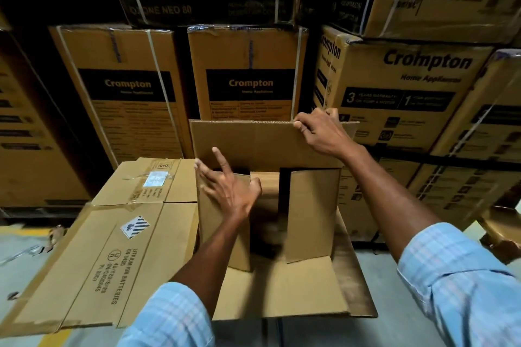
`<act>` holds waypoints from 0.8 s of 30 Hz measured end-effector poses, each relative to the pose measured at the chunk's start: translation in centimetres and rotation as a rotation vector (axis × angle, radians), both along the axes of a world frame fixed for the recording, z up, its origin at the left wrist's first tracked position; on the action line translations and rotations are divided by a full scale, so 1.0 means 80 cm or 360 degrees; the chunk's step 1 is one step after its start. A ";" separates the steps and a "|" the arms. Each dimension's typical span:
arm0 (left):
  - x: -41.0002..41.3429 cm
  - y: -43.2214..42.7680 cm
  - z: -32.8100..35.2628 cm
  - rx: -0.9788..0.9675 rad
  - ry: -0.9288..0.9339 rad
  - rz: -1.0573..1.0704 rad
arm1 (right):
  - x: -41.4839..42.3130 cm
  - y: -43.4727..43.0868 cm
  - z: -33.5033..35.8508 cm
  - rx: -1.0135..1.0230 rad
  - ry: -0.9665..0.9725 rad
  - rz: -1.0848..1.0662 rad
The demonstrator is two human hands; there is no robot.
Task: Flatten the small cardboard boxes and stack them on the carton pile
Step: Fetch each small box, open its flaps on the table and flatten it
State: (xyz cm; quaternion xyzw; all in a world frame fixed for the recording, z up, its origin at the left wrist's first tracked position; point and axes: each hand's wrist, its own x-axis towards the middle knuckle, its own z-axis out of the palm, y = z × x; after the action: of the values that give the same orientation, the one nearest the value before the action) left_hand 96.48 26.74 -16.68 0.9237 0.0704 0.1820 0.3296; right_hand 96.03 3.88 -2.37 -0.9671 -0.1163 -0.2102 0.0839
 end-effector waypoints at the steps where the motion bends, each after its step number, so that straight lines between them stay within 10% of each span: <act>1: -0.003 0.000 -0.001 -0.0036 0.0001 -0.0049 | 0.005 -0.001 -0.003 0.0027 -0.0014 -0.0017; 9: 0.023 0.023 0.026 0.0721 -0.0417 -0.0176 | 0.045 0.009 -0.009 0.0004 -0.0166 -0.0105; 14: 0.041 0.045 0.068 0.0216 -0.0210 -0.0114 | 0.062 0.014 -0.012 0.0033 -0.0291 -0.0191; 24: 0.041 0.088 0.073 0.0621 0.0419 -0.0634 | 0.080 0.009 -0.043 0.0087 -0.0314 -0.0369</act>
State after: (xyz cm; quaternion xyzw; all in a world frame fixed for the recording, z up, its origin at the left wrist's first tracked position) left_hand 99.80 33.76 -10.81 0.9809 -0.1062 0.0026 0.1632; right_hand 102.42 4.56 -5.82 -0.9461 -0.0057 -0.3155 0.0734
